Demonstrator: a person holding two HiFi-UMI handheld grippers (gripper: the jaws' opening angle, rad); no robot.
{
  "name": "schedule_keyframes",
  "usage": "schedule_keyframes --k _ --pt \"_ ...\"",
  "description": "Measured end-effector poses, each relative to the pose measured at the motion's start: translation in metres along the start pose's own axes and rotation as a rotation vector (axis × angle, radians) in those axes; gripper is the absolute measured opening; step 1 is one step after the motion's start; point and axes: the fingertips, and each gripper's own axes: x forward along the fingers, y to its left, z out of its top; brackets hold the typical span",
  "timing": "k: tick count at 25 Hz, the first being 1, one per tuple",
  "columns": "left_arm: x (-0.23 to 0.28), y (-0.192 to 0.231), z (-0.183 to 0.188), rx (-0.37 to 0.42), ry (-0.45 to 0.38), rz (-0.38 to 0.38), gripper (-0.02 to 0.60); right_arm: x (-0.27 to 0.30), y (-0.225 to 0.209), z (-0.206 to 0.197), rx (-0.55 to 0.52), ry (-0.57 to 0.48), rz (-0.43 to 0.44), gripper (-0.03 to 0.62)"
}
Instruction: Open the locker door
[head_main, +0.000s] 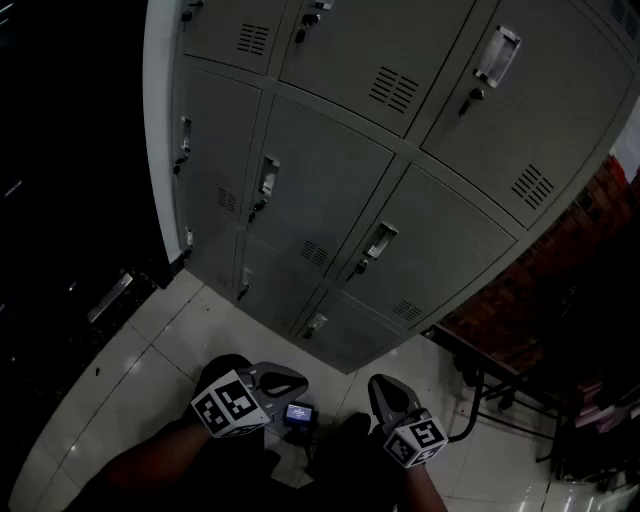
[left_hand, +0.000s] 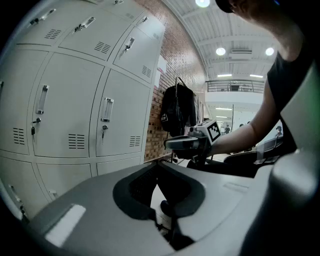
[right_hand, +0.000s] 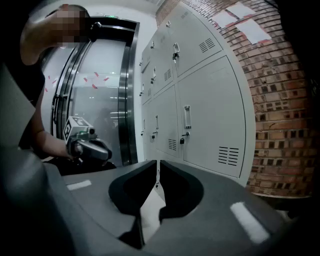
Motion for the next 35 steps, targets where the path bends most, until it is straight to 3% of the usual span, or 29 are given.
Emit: schedule_keyframes --k 3,7,13,20,24,30,35 --pt "-0.002 0.002 0.003 0.001 -0.01 -0.005 0.011 0.034 -0.015 0.019 0.036 -0.031 -0.051 0.02" --pt "-0.002 0.003 0.001 0.005 -0.008 -0.004 0.011 0.085 -0.031 0.053 -0.007 -0.059 -0.103 0.025" --pt "-0.003 0.005 0.005 -0.009 -0.019 -0.006 0.011 0.153 -0.079 0.092 -0.025 -0.056 -0.26 0.132" --pt "-0.002 0.003 0.005 -0.008 -0.022 -0.012 0.011 0.204 -0.099 0.136 -0.035 -0.112 -0.34 0.161" --pt "-0.003 0.004 0.005 -0.011 -0.023 -0.011 0.011 0.218 -0.112 0.144 -0.036 -0.095 -0.436 0.161" --pt "-0.008 0.005 0.005 -0.017 -0.032 -0.016 0.011 0.228 -0.107 0.139 -0.027 -0.059 -0.422 0.159" --pt "-0.011 0.008 0.003 -0.015 -0.031 -0.009 0.011 0.207 -0.077 0.13 -0.108 -0.055 -0.348 0.137"
